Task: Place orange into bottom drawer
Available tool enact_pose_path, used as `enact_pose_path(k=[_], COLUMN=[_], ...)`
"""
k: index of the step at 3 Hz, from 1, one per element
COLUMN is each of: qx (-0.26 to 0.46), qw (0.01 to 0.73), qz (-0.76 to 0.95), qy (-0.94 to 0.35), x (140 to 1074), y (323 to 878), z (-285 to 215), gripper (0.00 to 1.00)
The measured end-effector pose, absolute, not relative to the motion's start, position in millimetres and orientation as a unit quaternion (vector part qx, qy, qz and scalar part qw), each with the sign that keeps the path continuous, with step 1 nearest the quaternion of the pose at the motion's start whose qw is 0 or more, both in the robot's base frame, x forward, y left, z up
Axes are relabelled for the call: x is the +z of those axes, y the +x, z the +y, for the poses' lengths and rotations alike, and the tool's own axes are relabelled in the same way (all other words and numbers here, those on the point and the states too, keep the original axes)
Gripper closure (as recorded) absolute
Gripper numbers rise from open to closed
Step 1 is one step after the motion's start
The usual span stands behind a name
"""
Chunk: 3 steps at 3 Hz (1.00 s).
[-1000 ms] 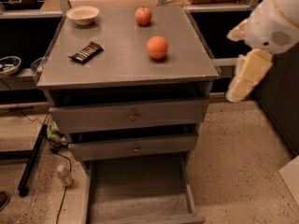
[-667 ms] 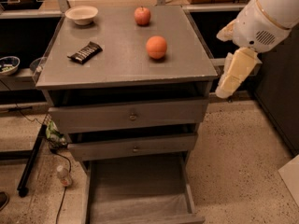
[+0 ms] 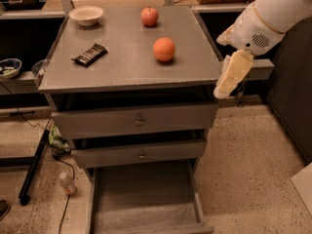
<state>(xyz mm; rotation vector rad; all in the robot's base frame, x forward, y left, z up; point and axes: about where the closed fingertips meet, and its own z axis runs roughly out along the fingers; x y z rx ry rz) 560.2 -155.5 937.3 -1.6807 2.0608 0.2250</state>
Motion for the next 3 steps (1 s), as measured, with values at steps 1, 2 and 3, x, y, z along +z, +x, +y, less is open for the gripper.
enact_pose_path(k=[1, 2, 3], qx=[0.097, 0.123, 0.144], qw=[0.249, 0.272, 0.282], qz=[0.749, 0.734, 0.722], qy=[-0.606, -0.61, -0.615], x=[931.2, 926.6, 913.3], y=[587.7, 630.3, 664.9], z=[-146.4, -123.1, -97.3], gripper=[0.0, 0.0, 0.0])
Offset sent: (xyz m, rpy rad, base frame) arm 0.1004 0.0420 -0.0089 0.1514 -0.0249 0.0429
